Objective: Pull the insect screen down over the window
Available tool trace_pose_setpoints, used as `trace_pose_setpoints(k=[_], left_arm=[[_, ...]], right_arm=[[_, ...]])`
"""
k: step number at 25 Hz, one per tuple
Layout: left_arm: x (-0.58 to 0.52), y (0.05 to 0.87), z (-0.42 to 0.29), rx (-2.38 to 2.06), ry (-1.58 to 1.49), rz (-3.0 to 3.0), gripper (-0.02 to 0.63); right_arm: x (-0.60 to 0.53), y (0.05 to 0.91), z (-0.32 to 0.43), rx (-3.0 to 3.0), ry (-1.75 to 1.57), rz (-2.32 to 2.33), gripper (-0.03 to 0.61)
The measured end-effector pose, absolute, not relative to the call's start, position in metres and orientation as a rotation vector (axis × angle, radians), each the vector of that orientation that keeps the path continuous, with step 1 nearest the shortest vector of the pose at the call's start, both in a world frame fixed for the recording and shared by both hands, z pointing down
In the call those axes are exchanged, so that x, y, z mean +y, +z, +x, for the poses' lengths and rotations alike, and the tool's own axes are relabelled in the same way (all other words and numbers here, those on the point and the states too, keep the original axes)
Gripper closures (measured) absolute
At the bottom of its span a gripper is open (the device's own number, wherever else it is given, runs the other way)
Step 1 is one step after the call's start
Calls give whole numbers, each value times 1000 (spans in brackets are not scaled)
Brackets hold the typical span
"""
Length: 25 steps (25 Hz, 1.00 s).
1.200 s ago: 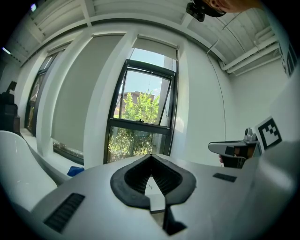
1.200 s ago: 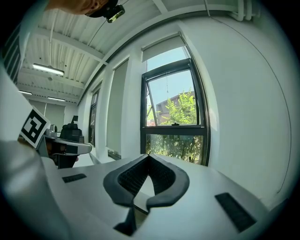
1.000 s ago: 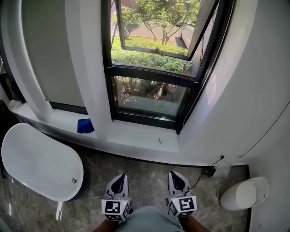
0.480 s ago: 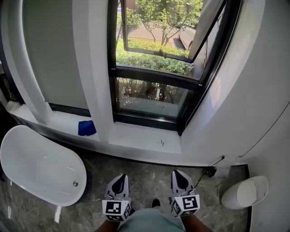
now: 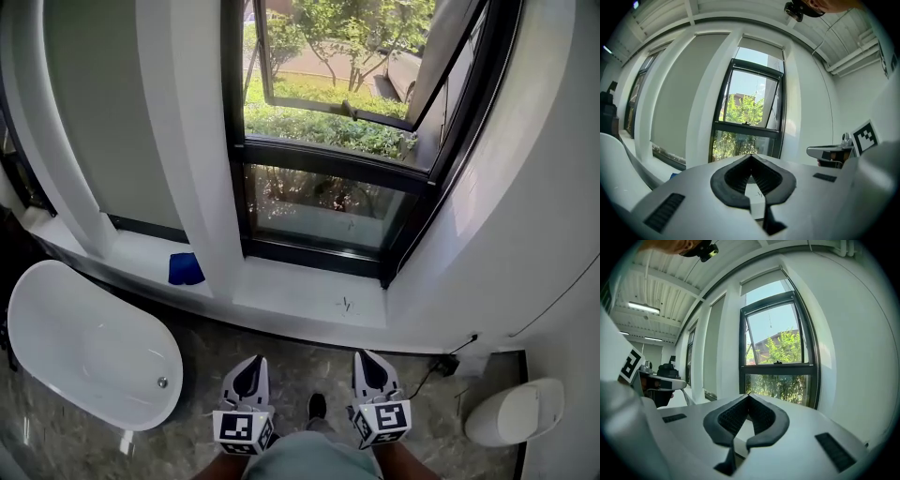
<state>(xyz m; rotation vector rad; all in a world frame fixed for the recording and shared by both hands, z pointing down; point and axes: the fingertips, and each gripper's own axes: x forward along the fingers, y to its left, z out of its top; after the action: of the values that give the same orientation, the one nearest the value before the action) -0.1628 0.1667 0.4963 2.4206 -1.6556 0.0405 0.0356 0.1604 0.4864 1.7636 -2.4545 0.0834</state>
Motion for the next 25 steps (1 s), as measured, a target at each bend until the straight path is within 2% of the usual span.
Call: trace_pose_setpoints(k=[13, 25], left_arm=[[18, 471, -82, -1749, 77, 2393, 600], [-43, 468, -24, -1749, 127, 2398, 600]], right_arm=[[23, 482, 106, -2538, 97, 1719, 575], [-46, 480, 158, -2582, 90, 1681, 575]])
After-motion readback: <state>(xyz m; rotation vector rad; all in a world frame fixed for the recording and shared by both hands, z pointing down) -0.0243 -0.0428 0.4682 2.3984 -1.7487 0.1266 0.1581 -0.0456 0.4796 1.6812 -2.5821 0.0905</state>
